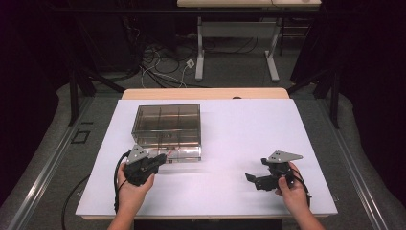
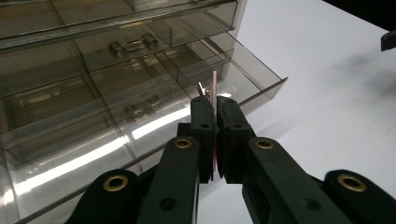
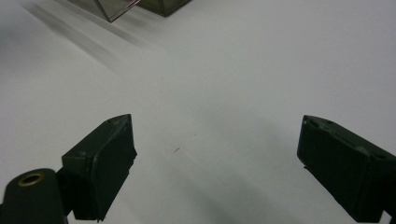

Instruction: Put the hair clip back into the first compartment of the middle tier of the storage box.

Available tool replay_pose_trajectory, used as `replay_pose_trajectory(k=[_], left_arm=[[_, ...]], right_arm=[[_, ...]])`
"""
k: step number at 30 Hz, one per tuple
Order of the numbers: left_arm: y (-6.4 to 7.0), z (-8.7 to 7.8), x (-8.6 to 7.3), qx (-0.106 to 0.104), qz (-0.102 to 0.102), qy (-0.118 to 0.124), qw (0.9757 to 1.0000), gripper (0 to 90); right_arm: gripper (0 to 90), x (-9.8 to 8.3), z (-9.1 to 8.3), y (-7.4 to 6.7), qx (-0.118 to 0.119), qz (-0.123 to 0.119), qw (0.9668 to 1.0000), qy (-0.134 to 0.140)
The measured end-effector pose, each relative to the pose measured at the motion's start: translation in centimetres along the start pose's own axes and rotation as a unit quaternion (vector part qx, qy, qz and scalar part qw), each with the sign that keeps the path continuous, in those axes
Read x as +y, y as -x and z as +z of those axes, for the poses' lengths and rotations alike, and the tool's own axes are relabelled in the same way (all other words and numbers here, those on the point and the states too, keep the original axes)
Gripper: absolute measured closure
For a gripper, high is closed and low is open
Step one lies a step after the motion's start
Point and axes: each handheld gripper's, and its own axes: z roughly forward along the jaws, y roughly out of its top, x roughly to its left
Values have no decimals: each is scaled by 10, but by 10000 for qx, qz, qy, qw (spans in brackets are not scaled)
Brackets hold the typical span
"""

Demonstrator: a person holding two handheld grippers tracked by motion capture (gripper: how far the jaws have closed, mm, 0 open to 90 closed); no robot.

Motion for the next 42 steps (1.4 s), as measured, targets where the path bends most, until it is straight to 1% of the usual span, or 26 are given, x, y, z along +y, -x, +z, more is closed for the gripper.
replay_pose_trajectory(k=[2, 6, 13, 14, 17, 20, 23, 24, 25, 34, 42], left_arm=[[-3, -1, 0, 40, -60, 35, 10000, 864], [-7, -4, -1, 148, -82, 50, 9998, 864], [-14, -6, -2, 244, -166, 82, 9995, 864], [-14, -6, -2, 251, -219, 110, 9994, 864], [-18, -8, -3, 290, -294, 145, 9990, 864], [-21, -9, -4, 357, -303, 156, 9988, 864], [-24, -10, -5, 390, -374, 158, 9984, 864], [-26, -11, -5, 424, -356, 153, 9984, 864], [-27, -11, -6, 426, -389, 161, 9982, 864], [-35, -12, -8, 535, -487, 164, 9972, 864], [-44, -8, -13, 589, -489, 197, 9969, 863]], right_arm=[[106, 0, 0, 0, 3, -4, 10000, 1], [106, 0, 1, 0, -10, -24, 10000, 2], [106, 0, 0, -1, 4, 26, 10000, -3], [106, 0, 0, -1, 2, 27, 10000, -4], [106, 0, 1, 0, -17, 4, 10000, 28], [106, 0, 1, 0, -15, -12, 10000, 1], [106, 0, 1, 0, -27, 5, 10000, 1], [106, 0, 1, 0, -30, -20, 10000, 27], [106, 0, 1, 0, -29, -15, 10000, 28], [107, 0, 1, 0, -21, -18, 10000, 19], [111, -1, 2, 0, -27, -18, 10000, 7]])
